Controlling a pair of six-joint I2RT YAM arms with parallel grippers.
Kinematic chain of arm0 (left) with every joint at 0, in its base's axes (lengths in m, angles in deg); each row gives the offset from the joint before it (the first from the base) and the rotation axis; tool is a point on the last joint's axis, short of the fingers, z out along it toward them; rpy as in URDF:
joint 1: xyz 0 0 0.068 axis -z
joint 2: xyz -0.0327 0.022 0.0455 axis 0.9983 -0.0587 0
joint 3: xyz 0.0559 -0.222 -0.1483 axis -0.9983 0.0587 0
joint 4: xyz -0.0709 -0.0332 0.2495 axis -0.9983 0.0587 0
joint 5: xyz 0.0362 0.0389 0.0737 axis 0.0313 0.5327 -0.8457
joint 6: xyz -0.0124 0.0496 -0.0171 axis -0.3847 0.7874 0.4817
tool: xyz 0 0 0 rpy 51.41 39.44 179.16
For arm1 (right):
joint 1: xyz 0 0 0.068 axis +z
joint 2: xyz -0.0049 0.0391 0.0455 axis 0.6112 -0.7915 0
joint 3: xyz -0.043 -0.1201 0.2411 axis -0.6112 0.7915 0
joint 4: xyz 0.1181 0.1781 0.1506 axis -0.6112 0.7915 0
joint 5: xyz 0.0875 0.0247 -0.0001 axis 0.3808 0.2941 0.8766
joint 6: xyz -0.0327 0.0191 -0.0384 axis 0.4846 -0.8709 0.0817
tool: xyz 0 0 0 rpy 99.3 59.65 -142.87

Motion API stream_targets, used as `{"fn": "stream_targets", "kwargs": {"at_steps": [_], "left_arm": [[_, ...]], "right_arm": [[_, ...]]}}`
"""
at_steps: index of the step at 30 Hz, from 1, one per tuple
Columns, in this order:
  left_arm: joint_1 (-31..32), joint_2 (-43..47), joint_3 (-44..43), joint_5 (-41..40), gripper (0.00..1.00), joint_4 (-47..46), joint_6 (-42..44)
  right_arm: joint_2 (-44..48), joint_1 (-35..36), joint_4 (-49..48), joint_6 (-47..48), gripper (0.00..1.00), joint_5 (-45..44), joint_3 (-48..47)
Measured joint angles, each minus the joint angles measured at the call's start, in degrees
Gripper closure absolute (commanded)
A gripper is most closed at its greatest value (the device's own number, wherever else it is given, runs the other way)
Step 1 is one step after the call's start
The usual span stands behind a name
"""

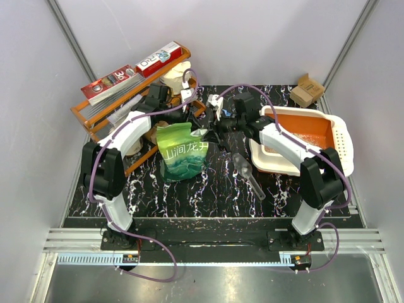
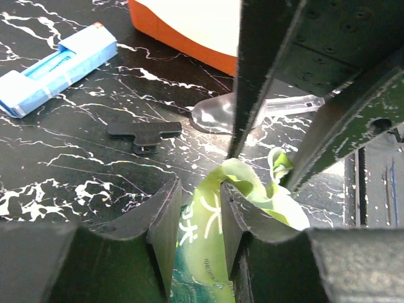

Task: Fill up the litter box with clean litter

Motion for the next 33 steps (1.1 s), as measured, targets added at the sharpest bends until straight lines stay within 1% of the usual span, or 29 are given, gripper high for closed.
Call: {"fn": "stream_targets", "kwargs": {"at_steps": [1,2,4,6,7,9,11,14,15,19,22,26,29,33], "left_arm": [[-0.13,0.02,0.28,-0.39,0.63,-1.14,-0.81],[-0.24,0.02,0.52,-0.61,0.63,-1.92,-1.38],[-0.42,0.02,1.05,-0.96,0.62,-3.13,-2.43],[-0.50,0.02,1.36,-0.94,0.62,-3.85,-3.34],[-0.50,0.02,1.62,-0.90,0.62,-4.39,-3.67],[-0.50,0.02,1.86,-0.61,0.61,-4.90,-4.22],[-0.50,0.02,2.16,-0.11,0.61,-5.27,-4.59],[-0.50,0.02,2.89,0.59,0.61,-5.88,-4.83],[-0.50,0.02,3.10,0.81,0.61,-5.99,-4.83],[-0.52,0.02,3.61,1.36,0.61,-6.16,-4.85],[-0.50,0.02,3.63,1.40,0.61,-6.71,-5.31],[-0.50,0.02,3.63,2.03,0.61,-7.15,-5.73],[-0.50,0.02,3.63,2.40,0.61,-7.08,-5.68],[-0.52,-0.07,3.28,2.86,0.61,-6.23,-5.66]], "right_arm": [[0.07,0.00,0.26,-0.15,0.59,0.07,0.00],[0.09,0.00,0.55,-0.22,0.63,0.24,0.00],[0.11,0.00,1.09,-0.37,0.68,0.79,0.00],[0.11,0.02,1.46,-0.39,0.82,1.68,0.00],[0.11,0.02,1.60,-0.33,0.86,2.12,0.00],[0.00,0.15,1.64,-0.46,0.91,3.37,-0.07],[-0.39,0.33,1.55,-0.52,0.92,4.20,-0.48],[-1.62,0.61,1.25,-0.61,0.84,4.94,-1.90],[-1.84,0.66,1.27,-0.61,0.76,4.90,-2.01],[-1.81,0.79,2.38,1.31,0.59,3.72,-2.27],[-0.81,0.96,5.40,4.74,0.50,1.29,-2.14],[2.40,0.72,7.78,8.04,0.42,-2.32,-1.03],[3.82,-0.04,8.17,9.31,0.39,-3.15,-1.03],[3.39,-1.88,8.52,10.32,0.36,-2.38,-1.64]]}}
